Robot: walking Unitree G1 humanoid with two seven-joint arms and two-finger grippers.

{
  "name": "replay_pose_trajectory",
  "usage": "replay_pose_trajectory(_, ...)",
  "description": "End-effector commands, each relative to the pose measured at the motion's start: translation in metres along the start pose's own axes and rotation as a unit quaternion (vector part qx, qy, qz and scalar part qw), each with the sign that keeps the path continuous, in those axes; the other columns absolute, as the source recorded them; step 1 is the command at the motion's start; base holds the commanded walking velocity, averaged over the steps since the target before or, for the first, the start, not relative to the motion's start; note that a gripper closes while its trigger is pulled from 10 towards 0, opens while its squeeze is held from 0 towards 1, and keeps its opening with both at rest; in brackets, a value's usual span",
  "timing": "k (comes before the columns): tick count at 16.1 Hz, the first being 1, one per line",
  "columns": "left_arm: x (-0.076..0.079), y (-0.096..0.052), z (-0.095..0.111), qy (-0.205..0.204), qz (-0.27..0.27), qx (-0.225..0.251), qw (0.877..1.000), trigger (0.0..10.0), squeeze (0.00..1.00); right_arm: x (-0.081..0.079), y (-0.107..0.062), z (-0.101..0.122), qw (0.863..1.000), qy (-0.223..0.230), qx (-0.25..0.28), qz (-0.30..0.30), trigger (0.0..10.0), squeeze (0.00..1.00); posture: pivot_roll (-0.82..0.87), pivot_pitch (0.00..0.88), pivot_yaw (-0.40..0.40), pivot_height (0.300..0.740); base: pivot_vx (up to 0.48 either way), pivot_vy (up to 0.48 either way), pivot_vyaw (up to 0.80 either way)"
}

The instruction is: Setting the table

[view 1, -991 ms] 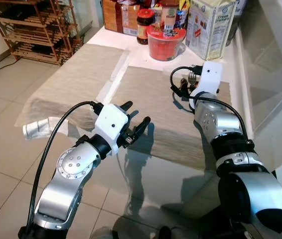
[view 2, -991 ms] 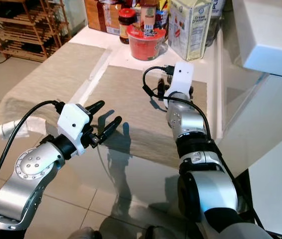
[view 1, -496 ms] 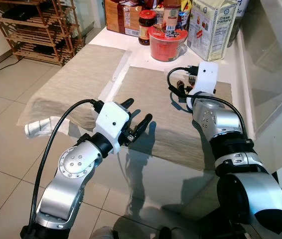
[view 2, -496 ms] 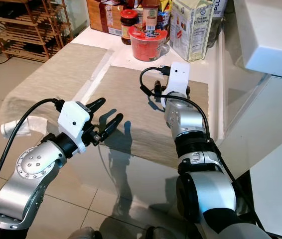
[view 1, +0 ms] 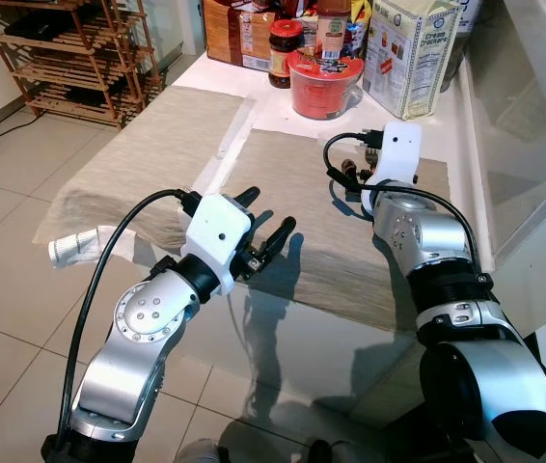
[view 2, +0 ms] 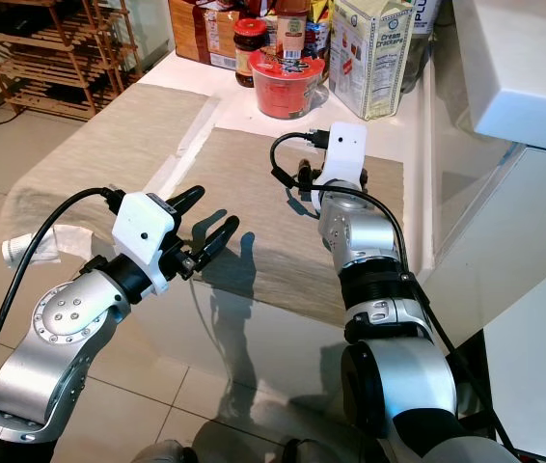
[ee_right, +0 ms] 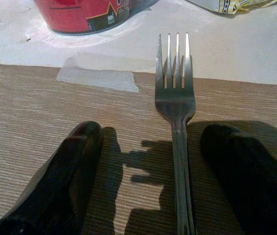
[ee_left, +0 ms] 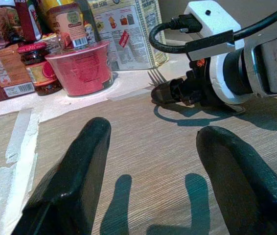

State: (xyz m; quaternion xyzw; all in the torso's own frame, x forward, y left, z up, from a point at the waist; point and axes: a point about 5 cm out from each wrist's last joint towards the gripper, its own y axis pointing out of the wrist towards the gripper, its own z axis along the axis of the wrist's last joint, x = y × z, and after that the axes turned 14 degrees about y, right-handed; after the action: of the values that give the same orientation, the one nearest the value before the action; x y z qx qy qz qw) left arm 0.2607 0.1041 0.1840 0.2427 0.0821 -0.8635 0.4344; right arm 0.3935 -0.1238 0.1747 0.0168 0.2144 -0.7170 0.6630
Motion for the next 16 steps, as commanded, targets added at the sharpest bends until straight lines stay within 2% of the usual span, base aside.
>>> replay_pose_trajectory(1, 0.000, 0.002, 0.005, 0.003, -0.002, 0.008, 1.000, 10.0, 0.00, 0.010, 0.002, -0.020, 0.999, -0.005, -0.035, -0.017, 0.0, 0.00, 0.11, 0.061, -0.001, 0.740, 0.000, 0.000, 0.00)
replay_pose_trajectory(5, 0.000, 0.003, 0.006, 0.005, -0.002, 0.007, 1.000, 10.0, 0.00, 0.011, 0.001, -0.030, 0.999, 0.003, -0.050, -0.021, 0.0, 0.00, 0.11, 0.064, 0.003, 0.740, 0.000, 0.000, 0.00)
replay_pose_trajectory(12, -0.002, 0.006, 0.008, 0.008, -0.005, 0.008, 1.000, 10.0, 0.00, 0.014, 0.000, -0.037, 0.999, 0.004, -0.041, -0.019, 0.0, 0.00, 0.10, 0.076, 0.014, 0.740, 0.000, 0.000, 0.00)
replay_pose_trajectory(14, -0.002, 0.006, 0.008, 0.008, -0.006, 0.007, 1.000, 10.0, 0.00, 0.014, -0.001, -0.037, 0.999, -0.011, -0.025, -0.017, 0.0, 0.00, 0.10, 0.080, 0.018, 0.740, 0.000, 0.000, 0.00)
replay_pose_trajectory(15, -0.002, 0.007, 0.007, 0.007, -0.007, 0.006, 1.000, 10.0, 0.00, 0.014, -0.002, -0.032, 0.999, -0.044, 0.014, -0.011, 0.0, 0.00, 0.10, 0.083, 0.024, 0.740, 0.000, 0.000, 0.00)
replay_pose_trajectory(16, -0.003, 0.007, 0.007, 0.007, -0.007, 0.006, 1.000, 10.0, 0.00, 0.014, -0.003, -0.031, 0.998, -0.050, 0.021, -0.010, 0.0, 0.00, 0.10, 0.084, 0.025, 0.740, 0.000, 0.000, 0.00)
